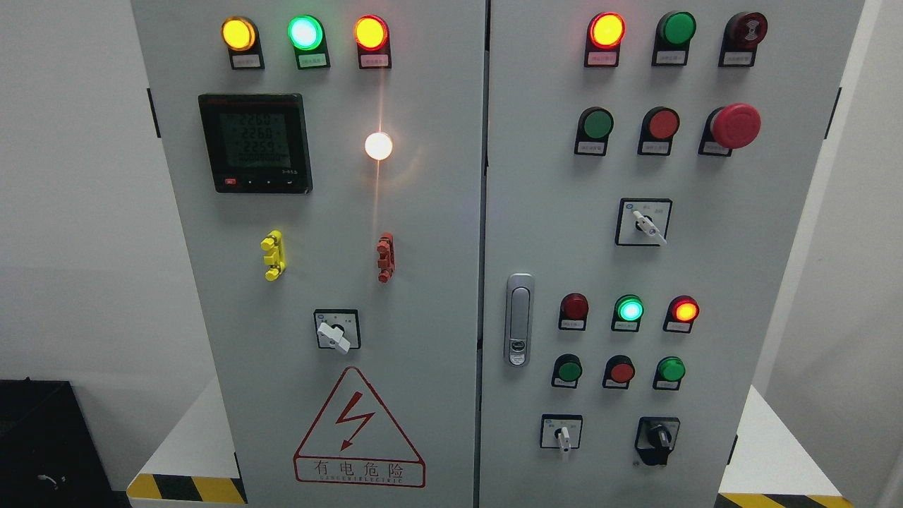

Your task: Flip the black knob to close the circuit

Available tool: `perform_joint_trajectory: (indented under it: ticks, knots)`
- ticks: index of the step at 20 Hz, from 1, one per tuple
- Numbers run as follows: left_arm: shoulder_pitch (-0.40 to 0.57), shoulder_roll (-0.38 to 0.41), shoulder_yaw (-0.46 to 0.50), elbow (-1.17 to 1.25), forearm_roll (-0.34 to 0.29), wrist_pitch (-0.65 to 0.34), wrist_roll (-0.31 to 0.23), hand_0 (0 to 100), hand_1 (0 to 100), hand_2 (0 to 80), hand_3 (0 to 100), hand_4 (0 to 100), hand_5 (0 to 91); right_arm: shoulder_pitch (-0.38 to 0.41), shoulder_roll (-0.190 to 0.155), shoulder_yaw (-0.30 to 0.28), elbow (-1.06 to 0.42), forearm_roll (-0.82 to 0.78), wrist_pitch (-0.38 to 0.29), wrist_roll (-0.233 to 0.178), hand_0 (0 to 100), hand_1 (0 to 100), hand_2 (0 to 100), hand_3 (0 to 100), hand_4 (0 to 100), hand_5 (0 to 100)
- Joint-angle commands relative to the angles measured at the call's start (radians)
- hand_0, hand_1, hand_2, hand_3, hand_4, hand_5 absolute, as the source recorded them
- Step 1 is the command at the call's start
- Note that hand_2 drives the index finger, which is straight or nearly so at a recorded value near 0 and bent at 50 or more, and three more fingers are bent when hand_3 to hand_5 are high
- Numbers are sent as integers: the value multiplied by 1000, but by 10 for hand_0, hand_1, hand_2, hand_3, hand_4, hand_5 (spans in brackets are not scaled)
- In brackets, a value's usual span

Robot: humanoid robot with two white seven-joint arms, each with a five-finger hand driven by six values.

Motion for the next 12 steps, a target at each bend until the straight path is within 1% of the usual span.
perform_joint_trajectory:
  ticks: [1, 2, 3, 4, 7, 10, 12]
  knots:
    - [0, 0, 0, 0, 0, 0, 1, 120, 556, 0, 0, 0, 0, 114, -13, -47, -91, -462, -32, 98, 0, 35, 0, 126, 107, 46]
    - [0, 0, 0, 0, 0, 0, 1, 120, 556, 0, 0, 0, 0, 114, -13, -70, -89, -497, -30, 141, 0, 24, 0, 61, 48, 0]
    - [0, 0, 0, 0, 0, 0, 1, 120, 556, 0, 0, 0, 0, 114, -13, -90, -89, -533, -26, 173, 0, 21, 0, 42, 26, 0]
    - [0, 0, 0, 0, 0, 0, 1, 120, 556, 0, 0, 0, 0, 111, -13, -105, -89, -556, -24, 196, 0, 19, 0, 0, 0, 0]
    - [0, 0, 0, 0, 0, 0, 1, 120, 556, 0, 0, 0, 0, 106, -12, -125, -89, -564, -23, 230, 0, 18, 0, 0, 0, 0]
    - [0, 0, 0, 0, 0, 0, 1, 120, 556, 0, 0, 0, 0, 106, -12, -148, -89, -567, -24, 287, 0, 17, 0, 0, 0, 0]
    - [0, 0, 0, 0, 0, 0, 1, 120, 556, 0, 0, 0, 0, 105, -12, -151, -89, -582, -24, 296, 0, 15, 0, 0, 0, 0]
